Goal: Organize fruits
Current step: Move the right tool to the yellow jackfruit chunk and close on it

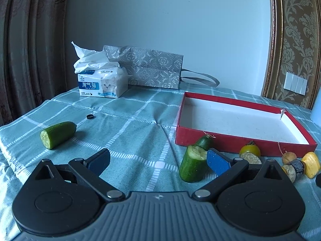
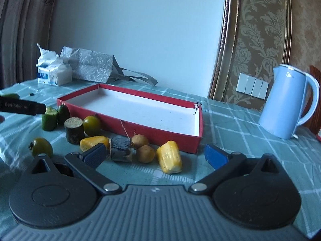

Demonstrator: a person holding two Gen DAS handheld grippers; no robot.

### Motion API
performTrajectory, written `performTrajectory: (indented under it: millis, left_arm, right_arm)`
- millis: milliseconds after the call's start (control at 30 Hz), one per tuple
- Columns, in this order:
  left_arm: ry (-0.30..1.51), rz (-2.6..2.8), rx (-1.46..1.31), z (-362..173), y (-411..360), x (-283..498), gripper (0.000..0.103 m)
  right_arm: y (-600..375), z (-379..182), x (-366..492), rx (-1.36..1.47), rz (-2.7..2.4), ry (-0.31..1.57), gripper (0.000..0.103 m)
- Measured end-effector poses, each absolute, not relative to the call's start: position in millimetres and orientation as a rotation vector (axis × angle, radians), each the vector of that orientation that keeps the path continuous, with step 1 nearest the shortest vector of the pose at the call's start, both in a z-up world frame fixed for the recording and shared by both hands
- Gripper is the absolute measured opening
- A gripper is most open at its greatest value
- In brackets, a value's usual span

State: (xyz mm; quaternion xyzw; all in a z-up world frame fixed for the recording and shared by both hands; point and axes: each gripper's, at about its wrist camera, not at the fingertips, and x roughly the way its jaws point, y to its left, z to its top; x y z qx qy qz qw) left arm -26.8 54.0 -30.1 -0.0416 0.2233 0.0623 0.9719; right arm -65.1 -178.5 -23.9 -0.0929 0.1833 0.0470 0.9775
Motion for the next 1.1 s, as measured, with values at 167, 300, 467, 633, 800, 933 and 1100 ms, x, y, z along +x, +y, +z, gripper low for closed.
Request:
performTrajectory:
  millis: [167,300,467,633,800,933,1100]
  left_arm:
    - [0.443,0.121,-0.082,-30,53,-28,0.103]
    - [0.441,0.117,-0.073,-30,51,-28,0.103]
    - [0.441,0.116,-0.071,-30,50,-28,0.103]
    - [0.439,0.116,-0.067,-30,50,-29,0.103]
    - [0.438,0.11,-0.064,-29,50,-29,0.103]
    - [0.444,0.111,-0.065,-30,50,-28,0.103]
    - [0.446,0.112,-0.067,-30,50,-27,0.103]
  right_arm:
    - [-185,-23,-65,-0.153,0.104,0.356,0.103]
    - [-190,-21,-66,-0.104,0.111,0.331,0.103]
    - [-188,-22,-62,-0.11,0.056,0.354,0.103]
    - [-189,-24,-52,-0.089,0.023,0.421,0.103]
    - [-191,-26,-47,-0.081,-0.006,0.469,0.103]
    - [-191,-28,-47,-0.092,-0.024,0.477,0.103]
    - [-194,-25,-50,-0.105,-0.009,0.466,0.069]
